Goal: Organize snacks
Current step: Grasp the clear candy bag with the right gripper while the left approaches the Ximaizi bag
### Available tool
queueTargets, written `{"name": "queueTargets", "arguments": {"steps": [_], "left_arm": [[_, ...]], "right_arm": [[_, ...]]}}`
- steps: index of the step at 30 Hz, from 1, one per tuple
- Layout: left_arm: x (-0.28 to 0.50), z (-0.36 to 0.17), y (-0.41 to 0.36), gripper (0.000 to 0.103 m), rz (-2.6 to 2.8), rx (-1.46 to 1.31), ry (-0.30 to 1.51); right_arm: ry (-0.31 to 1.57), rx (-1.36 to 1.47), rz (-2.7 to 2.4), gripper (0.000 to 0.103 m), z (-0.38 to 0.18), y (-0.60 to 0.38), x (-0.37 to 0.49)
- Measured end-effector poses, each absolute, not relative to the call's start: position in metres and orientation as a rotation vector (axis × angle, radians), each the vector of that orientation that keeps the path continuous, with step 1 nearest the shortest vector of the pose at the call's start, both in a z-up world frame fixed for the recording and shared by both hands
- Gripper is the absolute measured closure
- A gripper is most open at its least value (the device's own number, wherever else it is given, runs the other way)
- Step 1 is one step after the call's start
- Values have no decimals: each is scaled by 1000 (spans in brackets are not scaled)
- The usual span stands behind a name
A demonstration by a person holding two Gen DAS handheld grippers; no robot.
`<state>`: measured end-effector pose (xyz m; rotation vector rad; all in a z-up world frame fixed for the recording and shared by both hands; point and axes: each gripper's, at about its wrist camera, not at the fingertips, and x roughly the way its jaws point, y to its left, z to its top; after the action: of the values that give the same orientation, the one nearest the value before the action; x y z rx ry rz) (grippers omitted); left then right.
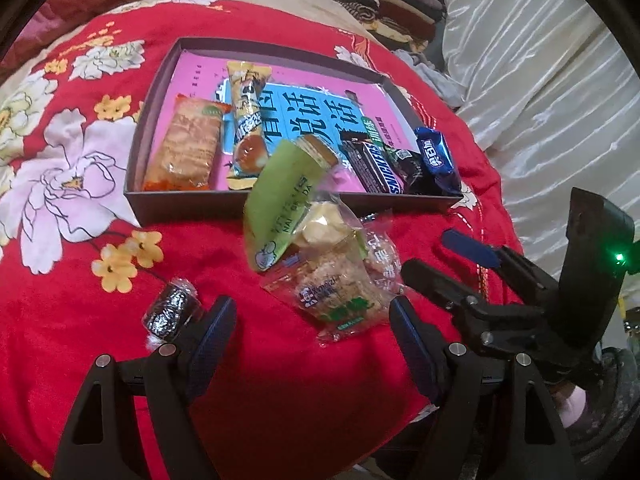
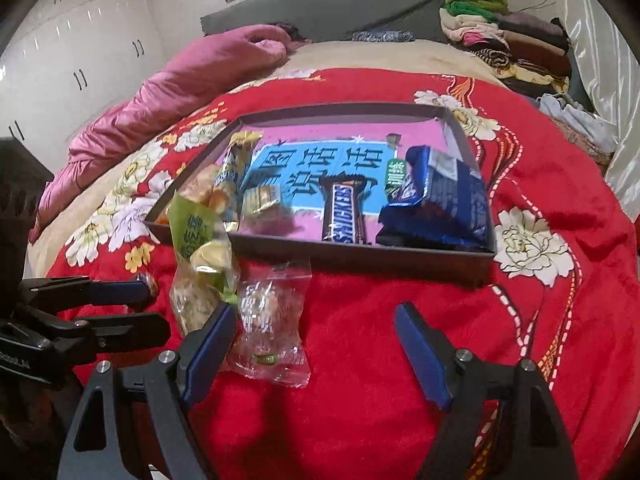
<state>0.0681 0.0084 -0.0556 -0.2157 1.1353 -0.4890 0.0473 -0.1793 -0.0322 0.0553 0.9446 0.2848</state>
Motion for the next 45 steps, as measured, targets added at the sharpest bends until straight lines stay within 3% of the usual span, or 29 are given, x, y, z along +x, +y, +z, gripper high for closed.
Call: {"name": "queueTargets", "arguments": {"steps": [15,30,32,45], "left_arm": [[78,-76,0,24,-537,-366,1220],[89,-92,6,30,-527,-470,1268],[90,-94,6,31,-524,-472,1272],[94,-99,-8,32,-487,-427,1275]], "right_arm": [[985,40,301,23,-49,-174,55],[960,-39,405,52,-58,-151,58],[960,-51,420,62,-58,-148,59],[927,-44,357,63,-41,-165,51]]}}
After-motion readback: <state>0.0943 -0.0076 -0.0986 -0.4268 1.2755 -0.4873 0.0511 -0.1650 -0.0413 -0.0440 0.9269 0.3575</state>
